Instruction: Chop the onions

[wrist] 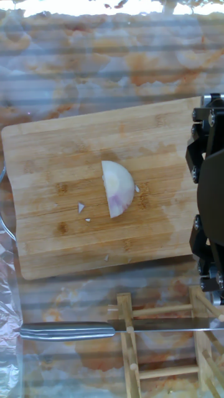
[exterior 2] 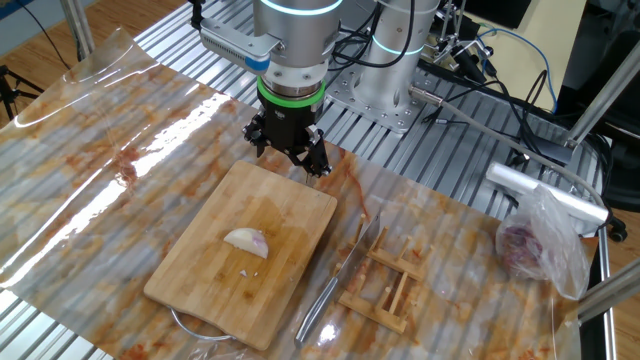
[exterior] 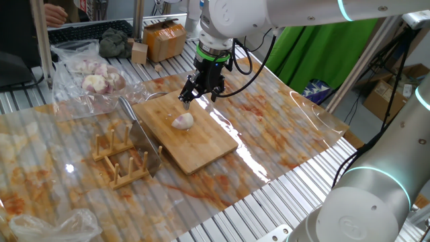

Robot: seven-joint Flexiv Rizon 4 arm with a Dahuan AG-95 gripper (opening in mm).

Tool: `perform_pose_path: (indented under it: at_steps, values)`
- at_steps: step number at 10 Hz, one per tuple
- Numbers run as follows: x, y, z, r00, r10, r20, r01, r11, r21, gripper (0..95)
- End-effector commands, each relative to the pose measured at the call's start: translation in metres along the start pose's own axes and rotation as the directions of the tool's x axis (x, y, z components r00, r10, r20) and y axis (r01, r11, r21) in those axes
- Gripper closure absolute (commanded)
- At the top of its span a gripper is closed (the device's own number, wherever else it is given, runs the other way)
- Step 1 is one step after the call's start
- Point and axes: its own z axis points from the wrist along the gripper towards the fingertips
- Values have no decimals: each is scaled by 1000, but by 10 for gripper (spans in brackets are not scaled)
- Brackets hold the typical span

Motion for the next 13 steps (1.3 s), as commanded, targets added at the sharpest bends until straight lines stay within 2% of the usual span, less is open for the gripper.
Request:
perform_pose_path:
  at_steps: [1,10,12,13]
  values:
    - [0,0,0,955,292,58,-284,951,-121,950]
    - [0,1,1,954,294,58,-285,951,-120,950]
    - [-1,9,3,954,295,57,-288,951,-114,950]
    - [-1,17,6,955,292,50,-286,953,-102,950]
